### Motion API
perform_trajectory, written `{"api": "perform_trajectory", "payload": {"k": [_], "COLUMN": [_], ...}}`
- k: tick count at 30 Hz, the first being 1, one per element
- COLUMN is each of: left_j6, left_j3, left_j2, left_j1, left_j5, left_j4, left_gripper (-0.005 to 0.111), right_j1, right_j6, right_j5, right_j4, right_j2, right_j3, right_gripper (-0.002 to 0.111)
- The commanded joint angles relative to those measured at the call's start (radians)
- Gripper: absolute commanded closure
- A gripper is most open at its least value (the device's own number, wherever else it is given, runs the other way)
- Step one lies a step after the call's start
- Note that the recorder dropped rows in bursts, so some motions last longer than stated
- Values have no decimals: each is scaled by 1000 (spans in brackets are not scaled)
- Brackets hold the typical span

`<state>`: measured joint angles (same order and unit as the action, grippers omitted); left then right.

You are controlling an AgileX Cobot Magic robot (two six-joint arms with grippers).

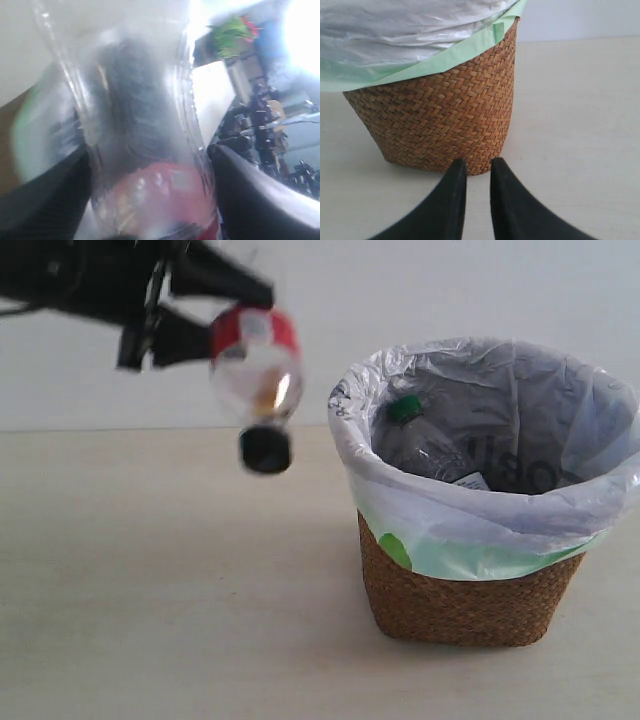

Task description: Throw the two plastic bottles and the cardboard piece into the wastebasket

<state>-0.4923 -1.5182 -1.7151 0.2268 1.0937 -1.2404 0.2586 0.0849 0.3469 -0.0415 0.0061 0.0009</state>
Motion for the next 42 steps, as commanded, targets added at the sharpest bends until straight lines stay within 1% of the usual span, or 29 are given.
{"api": "perform_trajectory", "payload": {"k": [1,2,3,4,5,6,7,8,11,13,17,18,20,22,24,28,31,36,37,40,42], "left_j6": [262,466,533,589,592,613,626,655,658,658,614,605,597,597,597,621,645,651,651,651,698], "left_j3": [-362,-424,-444,-457,-457,-457,-457,-457,-457,-445,-353,-329,-282,-232,-175,-97,-42,78,119,222,280], "left_j2": [-51,-62,-67,-69,-71,-71,-71,-71,-71,-71,-62,-62,-62,-62,-55,-37,-3,131,180,310,401], "left_j1": [186,218,227,225,225,223,223,223,223,223,223,223,223,223,223,223,220,175,161,131,132], "left_j5": [-81,-78,-62,-31,-15,36,60,121,127,127,127,127,127,127,127,127,127,127,127,71,27], "left_j4": [154,413,512,588,612,677,719,796,927,976,1002,1025,1091,1184,1233,1324,1389,1373,1359,1323,1325], "left_gripper": [14,10,10,10,10,11,11,11,11,11,11,13,23,39,57,101,102,102,102,103,103], "right_j1": [1,1,1,1,1,1,1,1,1,1,1,1,1,1,1,1,1,1,1,1,1], "right_j6": [-2,-2,-2,-2,-6,-6,-6,-6,-6,-6,-6,-6,-6,-6,-6,-6,-6,-5,-5,-5,-5], "right_j5": [-6,-6,-6,-6,-6,-6,-6,-6,-6,-6,-6,-6,-6,-6,-6,-6,-6,-2,-2,-4,-4], "right_j4": [0,0,0,0,0,0,0,0,0,0,0,0,0,0,0,0,0,0,0,0,0], "right_j2": [-6,-6,-6,-6,-6,-6,-6,-6,-6,-6,-6,-6,-6,-6,-6,-6,-6,-6,-6,-6,-6], "right_j3": [-1,-1,-1,-1,-1,-1,-1,-1,-1,-1,-1,-1,-1,-1,-1,-1,-1,-1,-1,-1,-1], "right_gripper": [95,95,95,95,95,95,95,95,95,95,95,95,95,95,95,95,95,95,95,95,95]}}
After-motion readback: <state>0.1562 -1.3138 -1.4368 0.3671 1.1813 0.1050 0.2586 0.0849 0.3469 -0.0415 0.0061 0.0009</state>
